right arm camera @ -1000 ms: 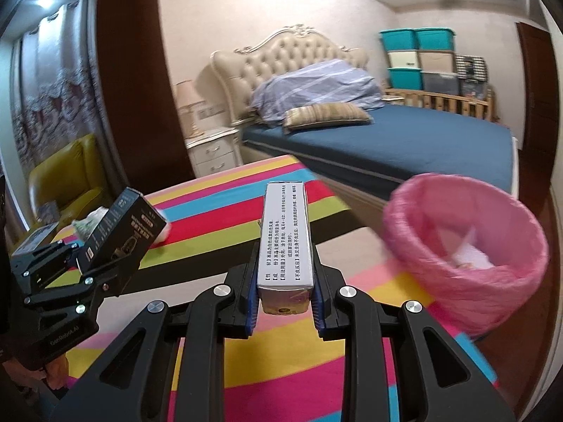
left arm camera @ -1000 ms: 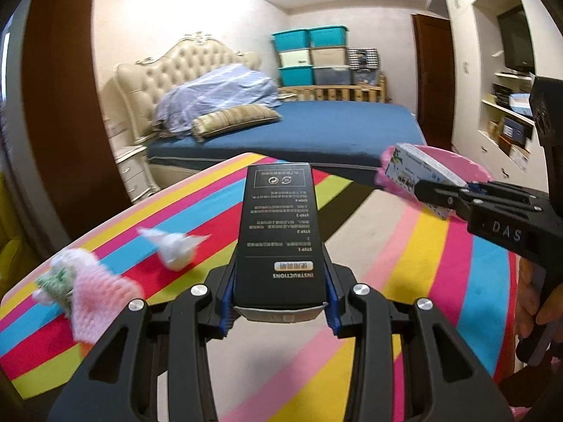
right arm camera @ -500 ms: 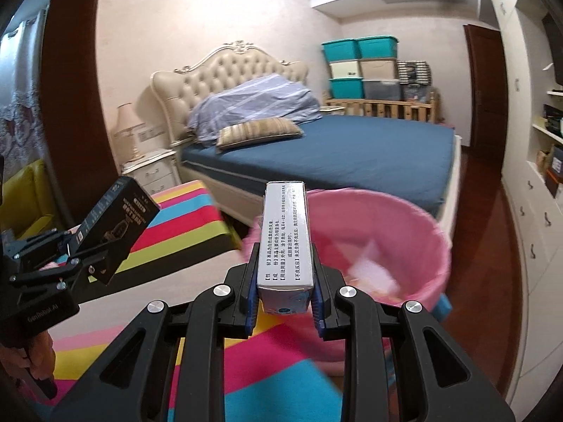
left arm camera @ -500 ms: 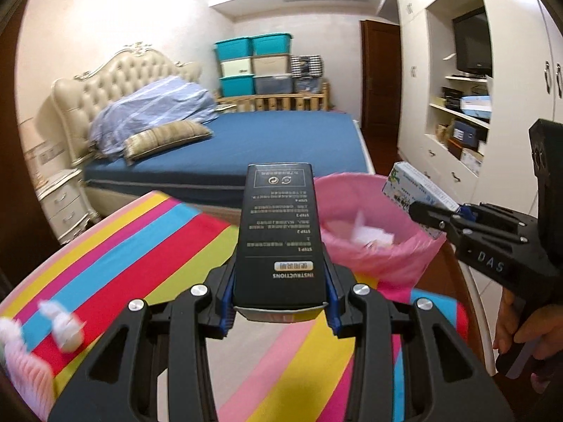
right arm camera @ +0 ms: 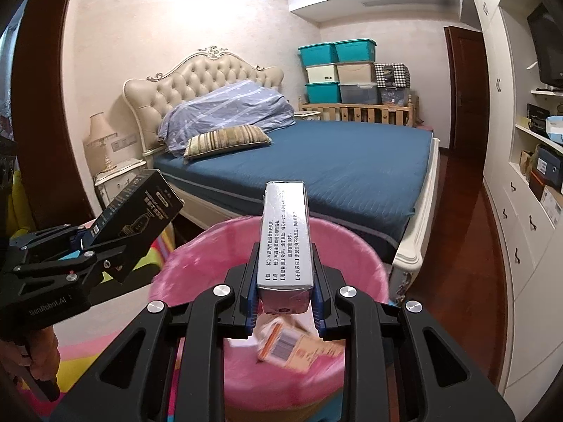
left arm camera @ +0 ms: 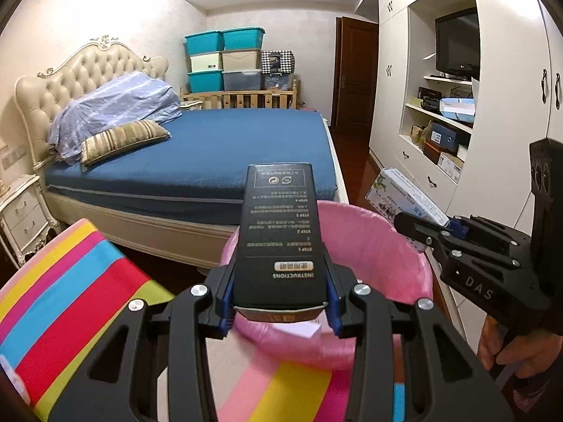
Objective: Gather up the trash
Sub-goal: 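Carry the black box and white box over the wastebasket and release both, then move both tools back to the table toward the tissue and foam net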
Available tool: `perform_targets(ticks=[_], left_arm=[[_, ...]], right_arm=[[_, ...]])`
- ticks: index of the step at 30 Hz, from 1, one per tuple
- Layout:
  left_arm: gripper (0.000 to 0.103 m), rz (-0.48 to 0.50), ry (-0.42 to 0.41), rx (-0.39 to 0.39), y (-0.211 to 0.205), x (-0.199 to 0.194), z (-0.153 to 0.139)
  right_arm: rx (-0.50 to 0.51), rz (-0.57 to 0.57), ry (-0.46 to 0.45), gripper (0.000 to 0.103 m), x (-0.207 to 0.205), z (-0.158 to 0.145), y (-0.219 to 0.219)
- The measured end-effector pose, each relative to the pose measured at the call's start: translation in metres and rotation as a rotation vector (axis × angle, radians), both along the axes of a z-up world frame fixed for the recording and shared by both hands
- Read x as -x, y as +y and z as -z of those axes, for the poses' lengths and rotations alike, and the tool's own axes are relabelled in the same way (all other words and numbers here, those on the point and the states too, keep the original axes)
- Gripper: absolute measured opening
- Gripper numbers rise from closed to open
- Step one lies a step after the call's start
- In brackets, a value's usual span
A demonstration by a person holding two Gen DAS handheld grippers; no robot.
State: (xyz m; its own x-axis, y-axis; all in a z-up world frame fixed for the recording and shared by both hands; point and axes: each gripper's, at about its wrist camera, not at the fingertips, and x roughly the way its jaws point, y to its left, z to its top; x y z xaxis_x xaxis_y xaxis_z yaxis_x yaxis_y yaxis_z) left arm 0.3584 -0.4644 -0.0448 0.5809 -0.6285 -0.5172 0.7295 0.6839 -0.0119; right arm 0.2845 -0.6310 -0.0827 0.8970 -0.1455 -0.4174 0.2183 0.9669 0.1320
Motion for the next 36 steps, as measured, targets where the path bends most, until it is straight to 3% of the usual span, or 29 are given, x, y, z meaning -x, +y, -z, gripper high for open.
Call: perform_targets(ticks=[3,6,8,9,10,11,18,24,36], left_arm=[[0.045,0.022,0.000,-0.007,-0.015,-0.009,0.003],[0.069,0.004,-0.015,0.009,-0.022,-0.019,0.003],[0.072,-0.017,-0.025,0.016,-0.020,-0.023,0.001],[0.077,-0.033,-0.036,0.013,-0.018,-0.024,0.000],[0.081,-0.043,-0.041,0.015,-0.017,-0.024,0.000],[0.082,-0.060,-0.044,0.020,-0.012,-0.026,-0.001],[0.083,-0.145,-0.054,0.020,0.033,-0.016,-0.006],[0.093,-0.223,-0.076,0.013,0.079,0.007,-0.010],[0.097,-0.439,-0.124,-0.038,0.201,0.058,-0.017]], right_arm=[[-0.018,-0.002,-0.018,0.026,-0.013,0.000,-0.016],[-0.032,0.019,-0.015,0.027,-0.021,-0.001,-0.031],[-0.039,0.034,-0.025,0.034,-0.019,-0.004,-0.036],[-0.043,0.037,-0.035,0.047,-0.017,-0.005,-0.037],[-0.048,0.037,-0.049,0.053,-0.013,-0.007,-0.037],[-0.047,0.036,-0.061,0.053,-0.009,-0.008,-0.037],[-0.028,0.032,-0.070,0.053,0.018,-0.015,-0.021],[-0.031,0.007,-0.069,0.053,0.033,-0.026,0.006],[-0.031,-0.160,-0.058,0.056,0.033,-0.037,0.103]])
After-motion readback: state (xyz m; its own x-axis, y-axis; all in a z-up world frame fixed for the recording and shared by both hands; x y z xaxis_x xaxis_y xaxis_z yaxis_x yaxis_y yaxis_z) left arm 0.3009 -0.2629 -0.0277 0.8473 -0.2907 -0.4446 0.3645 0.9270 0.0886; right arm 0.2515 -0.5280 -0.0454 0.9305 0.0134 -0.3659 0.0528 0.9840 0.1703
